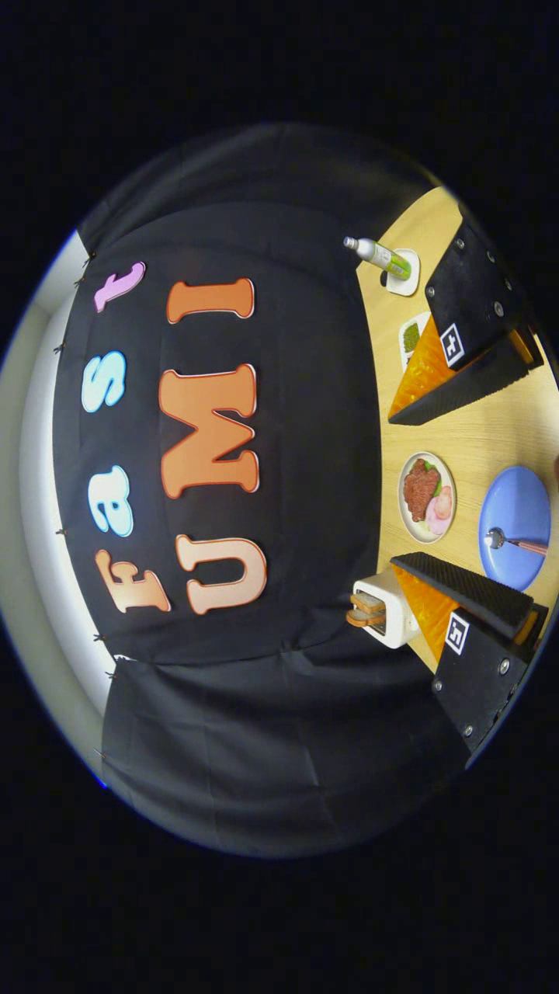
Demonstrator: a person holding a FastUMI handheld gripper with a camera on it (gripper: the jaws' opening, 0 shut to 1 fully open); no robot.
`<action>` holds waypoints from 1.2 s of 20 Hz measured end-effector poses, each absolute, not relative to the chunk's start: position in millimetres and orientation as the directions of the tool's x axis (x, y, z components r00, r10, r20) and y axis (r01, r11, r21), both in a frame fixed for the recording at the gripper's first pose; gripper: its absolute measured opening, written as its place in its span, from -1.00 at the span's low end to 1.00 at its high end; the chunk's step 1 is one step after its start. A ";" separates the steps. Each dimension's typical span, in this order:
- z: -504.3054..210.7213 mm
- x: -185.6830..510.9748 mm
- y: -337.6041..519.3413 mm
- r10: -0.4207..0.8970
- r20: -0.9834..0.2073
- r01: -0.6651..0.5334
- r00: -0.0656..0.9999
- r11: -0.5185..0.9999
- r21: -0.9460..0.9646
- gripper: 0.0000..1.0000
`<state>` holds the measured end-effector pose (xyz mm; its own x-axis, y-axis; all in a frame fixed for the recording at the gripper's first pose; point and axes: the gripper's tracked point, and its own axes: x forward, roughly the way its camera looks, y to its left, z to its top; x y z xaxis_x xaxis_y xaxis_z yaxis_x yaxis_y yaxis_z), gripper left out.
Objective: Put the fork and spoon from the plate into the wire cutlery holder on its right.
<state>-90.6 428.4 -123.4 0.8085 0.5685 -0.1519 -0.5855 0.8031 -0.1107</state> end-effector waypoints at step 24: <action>-406.2 -132.4 447.8 0.363 -0.638 -0.594 0.679 0.782 -0.186 0.69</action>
